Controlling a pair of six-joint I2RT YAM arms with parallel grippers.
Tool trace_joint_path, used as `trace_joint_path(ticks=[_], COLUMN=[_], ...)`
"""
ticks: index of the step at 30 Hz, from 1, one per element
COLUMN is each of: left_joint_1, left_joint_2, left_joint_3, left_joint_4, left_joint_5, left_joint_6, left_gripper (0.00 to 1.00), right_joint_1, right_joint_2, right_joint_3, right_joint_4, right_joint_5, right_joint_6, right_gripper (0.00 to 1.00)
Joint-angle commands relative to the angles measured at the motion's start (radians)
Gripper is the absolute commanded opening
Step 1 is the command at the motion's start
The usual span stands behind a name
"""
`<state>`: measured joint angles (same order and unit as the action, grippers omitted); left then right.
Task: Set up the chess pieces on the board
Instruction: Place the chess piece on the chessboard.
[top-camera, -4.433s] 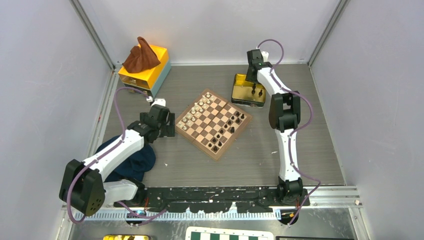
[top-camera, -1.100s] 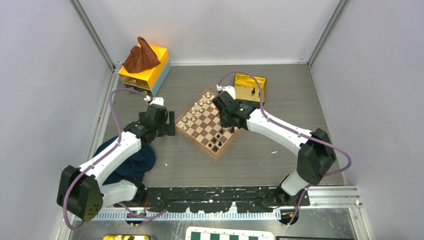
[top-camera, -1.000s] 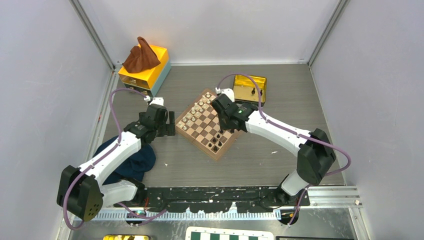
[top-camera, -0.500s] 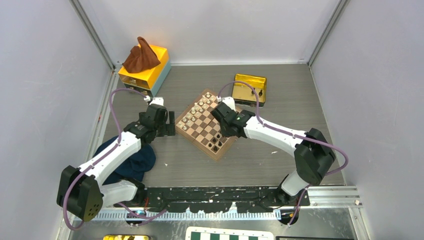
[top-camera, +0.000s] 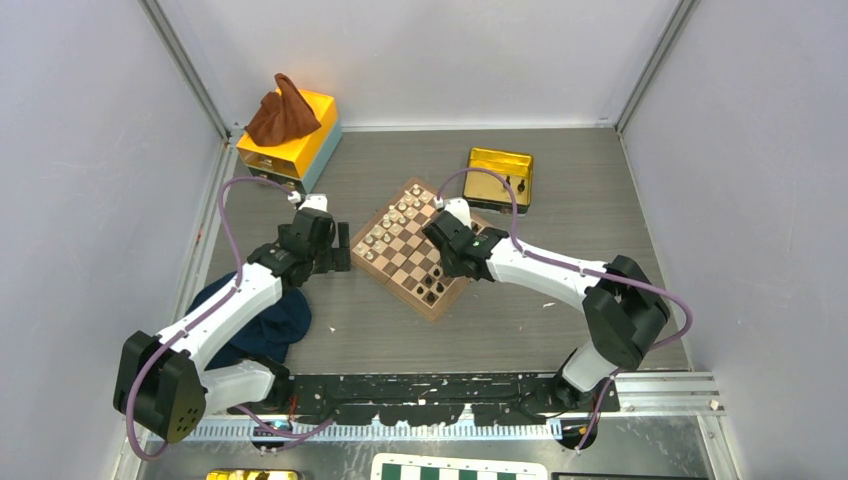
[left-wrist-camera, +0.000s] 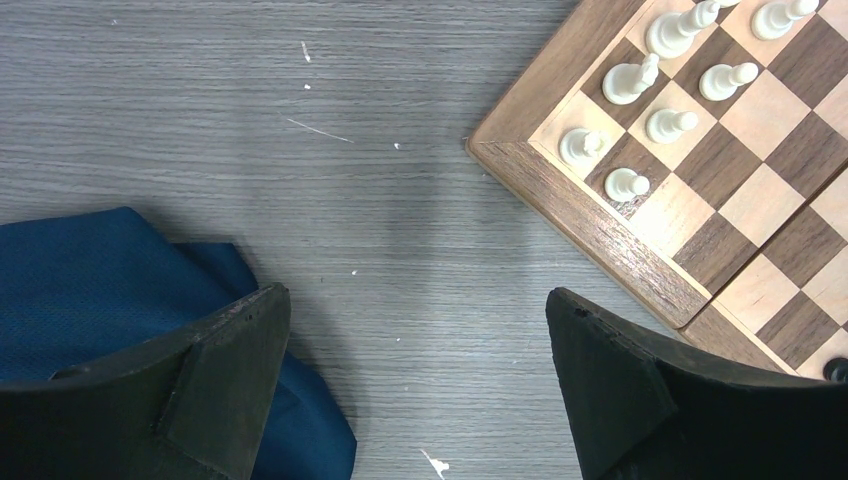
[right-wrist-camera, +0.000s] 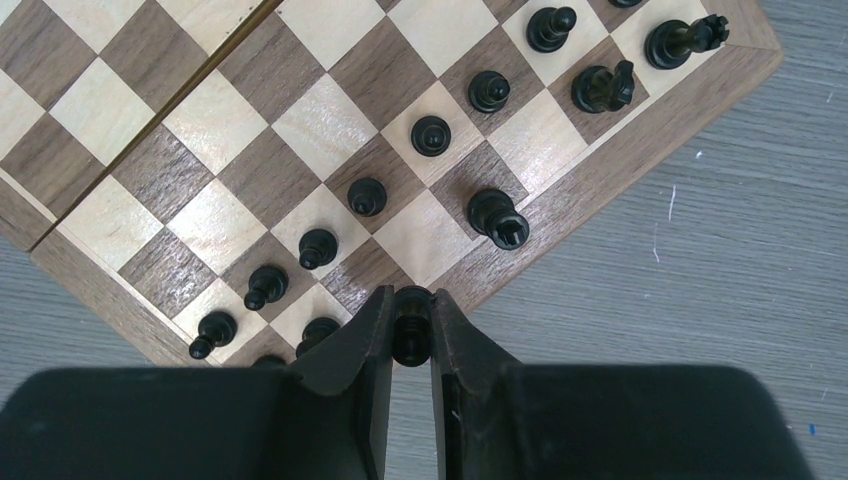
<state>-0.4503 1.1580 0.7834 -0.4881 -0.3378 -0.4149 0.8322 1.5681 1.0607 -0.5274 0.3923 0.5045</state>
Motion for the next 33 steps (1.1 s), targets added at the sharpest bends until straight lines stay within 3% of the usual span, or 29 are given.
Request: trace_joint_path(ticks=[1,33], left_joint_1=[0.001,0.001], left_joint_2=[-0.015,0.003], left_joint_3=[0.039,0.039], left_joint_4=[0.023,0.023], left_joint_5=[-0.003,0.002], left_joint_6=[-0.007,-0.008], left_gripper=[1.00,1.00], right_joint_1=[0.002,-0.028], right_joint_2=[0.006,0.060], right_joint_3=[-0.008,-0.028], right_joint_4=[0.070,0.121], right_joint_5=[0.039,0.048], right_joint_6=[0.016,-0.006], right_gripper=[0.01,0.01])
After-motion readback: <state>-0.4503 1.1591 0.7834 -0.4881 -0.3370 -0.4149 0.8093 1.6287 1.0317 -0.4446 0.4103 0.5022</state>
